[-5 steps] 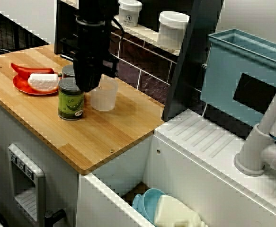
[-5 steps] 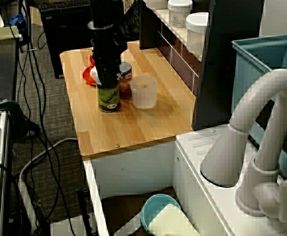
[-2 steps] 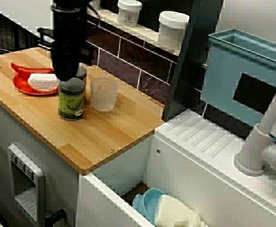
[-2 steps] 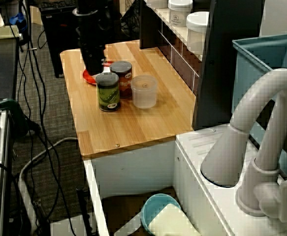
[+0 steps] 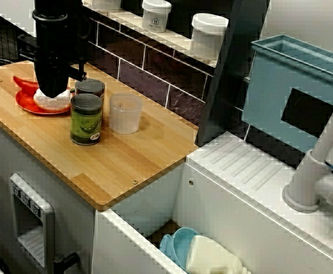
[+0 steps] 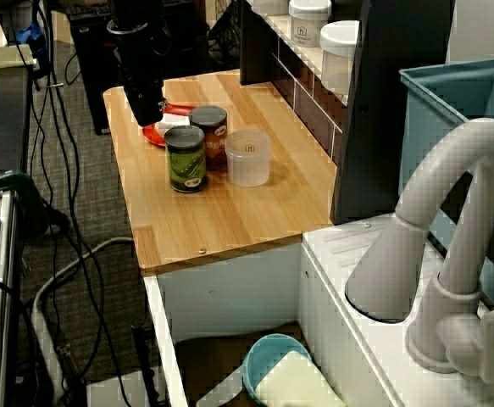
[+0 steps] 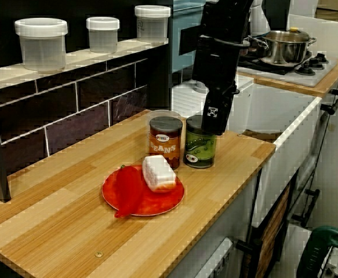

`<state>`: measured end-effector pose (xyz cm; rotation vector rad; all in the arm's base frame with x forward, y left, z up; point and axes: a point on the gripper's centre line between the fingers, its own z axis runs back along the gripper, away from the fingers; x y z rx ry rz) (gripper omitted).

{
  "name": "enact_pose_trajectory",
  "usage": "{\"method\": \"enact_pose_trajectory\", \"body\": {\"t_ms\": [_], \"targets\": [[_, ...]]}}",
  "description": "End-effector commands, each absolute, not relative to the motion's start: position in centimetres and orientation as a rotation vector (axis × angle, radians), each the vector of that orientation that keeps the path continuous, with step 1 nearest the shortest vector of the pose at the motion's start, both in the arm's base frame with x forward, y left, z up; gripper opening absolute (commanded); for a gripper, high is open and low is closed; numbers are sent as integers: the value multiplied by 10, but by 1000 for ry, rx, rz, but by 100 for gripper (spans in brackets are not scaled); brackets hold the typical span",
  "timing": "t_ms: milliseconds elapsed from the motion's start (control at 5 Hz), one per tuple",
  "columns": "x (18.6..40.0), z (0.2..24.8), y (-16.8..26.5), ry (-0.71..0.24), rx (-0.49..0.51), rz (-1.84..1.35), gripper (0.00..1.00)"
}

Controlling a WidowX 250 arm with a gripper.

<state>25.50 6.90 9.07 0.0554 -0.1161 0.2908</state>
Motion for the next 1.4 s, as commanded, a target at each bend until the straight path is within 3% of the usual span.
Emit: {"method": "enact_pose_trajectory", "body": {"t_ms": [0, 200, 400, 1200], "targets": [[260, 98, 83, -137, 64, 321, 0], [265, 96, 84, -128, 68, 324, 0], [267, 93, 86, -122, 94, 317, 100], [261, 83, 93, -92, 111, 294, 100]]}}
